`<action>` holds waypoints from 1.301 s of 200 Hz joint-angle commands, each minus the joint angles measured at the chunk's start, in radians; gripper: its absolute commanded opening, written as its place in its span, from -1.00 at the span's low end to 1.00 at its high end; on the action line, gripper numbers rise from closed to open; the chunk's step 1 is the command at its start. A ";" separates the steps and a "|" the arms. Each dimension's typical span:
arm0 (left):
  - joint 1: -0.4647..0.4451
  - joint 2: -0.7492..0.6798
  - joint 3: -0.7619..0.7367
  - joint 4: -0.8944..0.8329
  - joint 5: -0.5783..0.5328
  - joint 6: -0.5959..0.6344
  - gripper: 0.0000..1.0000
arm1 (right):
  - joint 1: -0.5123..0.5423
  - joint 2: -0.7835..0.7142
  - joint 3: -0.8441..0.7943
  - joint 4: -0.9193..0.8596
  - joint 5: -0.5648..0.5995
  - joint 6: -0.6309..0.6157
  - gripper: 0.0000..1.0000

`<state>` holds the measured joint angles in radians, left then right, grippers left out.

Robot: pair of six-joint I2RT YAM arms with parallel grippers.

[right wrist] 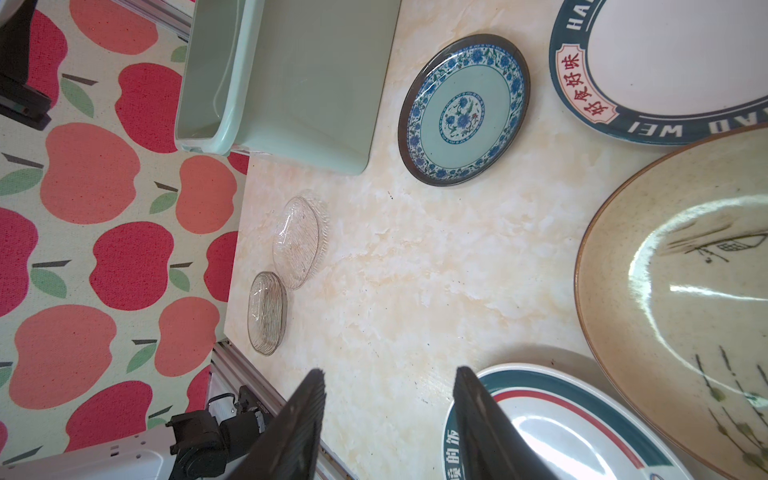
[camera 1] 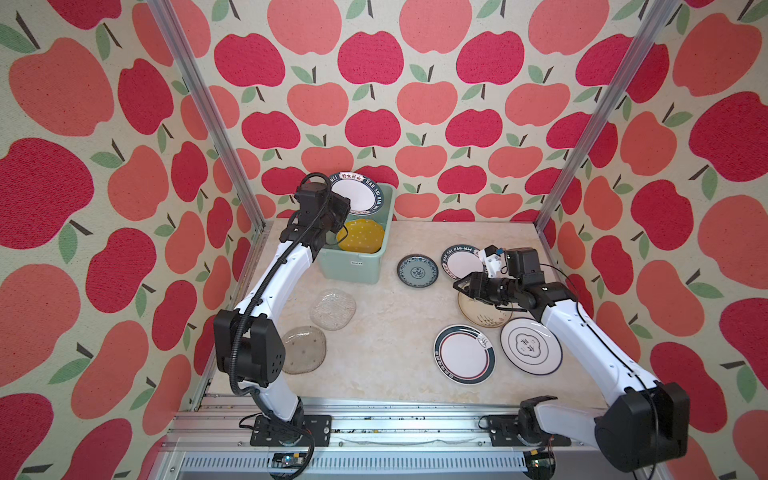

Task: Place the plates into the plastic bin on the countertop
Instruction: 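Lower the green-rimmed plate into the bin onto the yellow plate with the left gripper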

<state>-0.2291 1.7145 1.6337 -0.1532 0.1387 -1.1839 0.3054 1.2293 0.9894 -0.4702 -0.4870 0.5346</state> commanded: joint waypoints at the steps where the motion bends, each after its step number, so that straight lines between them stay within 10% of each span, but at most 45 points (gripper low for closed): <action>1: 0.004 0.038 0.078 0.006 -0.064 -0.001 -1.00 | -0.006 0.005 0.005 0.013 -0.003 -0.025 0.05; 83: -0.009 0.269 0.301 -0.074 -0.092 -0.017 -1.00 | -0.006 0.041 0.016 -0.001 -0.027 -0.043 0.05; 260: -0.076 0.465 0.243 -0.014 -0.289 -0.341 -1.00 | -0.009 0.070 -0.004 0.022 -0.072 -0.050 0.05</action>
<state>-0.3016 2.1681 1.8633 -0.2161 -0.1085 -1.4704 0.3050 1.2964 0.9894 -0.4618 -0.5365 0.5117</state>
